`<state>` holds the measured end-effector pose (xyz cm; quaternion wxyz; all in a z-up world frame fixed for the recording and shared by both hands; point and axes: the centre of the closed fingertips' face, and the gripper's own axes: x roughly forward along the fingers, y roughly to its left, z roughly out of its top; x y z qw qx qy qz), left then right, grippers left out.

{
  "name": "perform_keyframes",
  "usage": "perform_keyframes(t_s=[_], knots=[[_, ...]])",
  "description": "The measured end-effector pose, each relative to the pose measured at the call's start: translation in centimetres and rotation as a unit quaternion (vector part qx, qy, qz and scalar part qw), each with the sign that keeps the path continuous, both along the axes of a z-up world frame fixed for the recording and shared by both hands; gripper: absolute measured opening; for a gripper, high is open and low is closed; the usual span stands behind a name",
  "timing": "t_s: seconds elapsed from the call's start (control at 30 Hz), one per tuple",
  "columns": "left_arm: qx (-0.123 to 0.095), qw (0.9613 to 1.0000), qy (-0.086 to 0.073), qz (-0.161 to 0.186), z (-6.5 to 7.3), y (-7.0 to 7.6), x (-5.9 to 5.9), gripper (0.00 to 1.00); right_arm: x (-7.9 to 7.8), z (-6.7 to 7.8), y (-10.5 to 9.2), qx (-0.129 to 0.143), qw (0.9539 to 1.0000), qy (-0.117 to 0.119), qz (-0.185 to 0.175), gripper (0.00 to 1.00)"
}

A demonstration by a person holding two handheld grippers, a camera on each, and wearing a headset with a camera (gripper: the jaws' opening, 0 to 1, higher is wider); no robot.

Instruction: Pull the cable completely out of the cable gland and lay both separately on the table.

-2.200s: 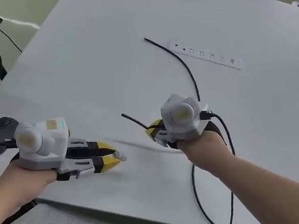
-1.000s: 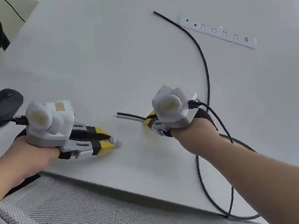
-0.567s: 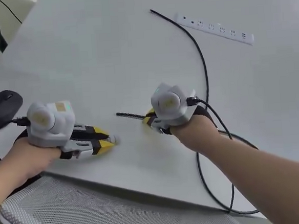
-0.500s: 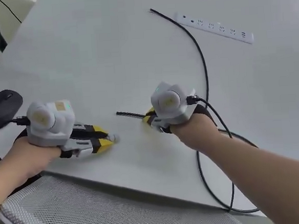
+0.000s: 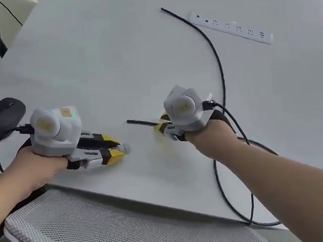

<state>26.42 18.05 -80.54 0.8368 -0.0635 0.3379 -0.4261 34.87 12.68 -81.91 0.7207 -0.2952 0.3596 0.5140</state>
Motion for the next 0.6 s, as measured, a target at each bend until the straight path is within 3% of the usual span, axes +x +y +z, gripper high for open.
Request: perform_keyframes(t_s=[0.23,0.3,0.37,0.43,0.6], knots=[[-0.002,1.0,-0.002,0.002,0.4,0.1,0.1,0.26,-0.2,1.5,0.0,0.016,0.9998,-0.006,-0.007,0.25],[0.007,0.9998,-0.014,0.011,0.5,0.5,0.5,0.34,-0.3,1.9,-0.2,0.017,0.9998,-0.008,-0.003,0.28],[0.012,0.9997,-0.013,0.015,0.5,0.7,0.5,0.39,-0.4,2.4,-0.4,0.023,0.9997,-0.007,-0.004,0.29],[0.006,0.9996,-0.02,0.021,1.1,0.9,0.7,0.41,-0.5,3.2,-0.6,0.033,0.9994,-0.01,-0.004,0.32],[0.001,0.9994,-0.014,0.032,1.6,1.4,0.6,0.46,-0.3,5.9,-1.4,0.071,0.9968,-0.015,-0.034,0.43]])
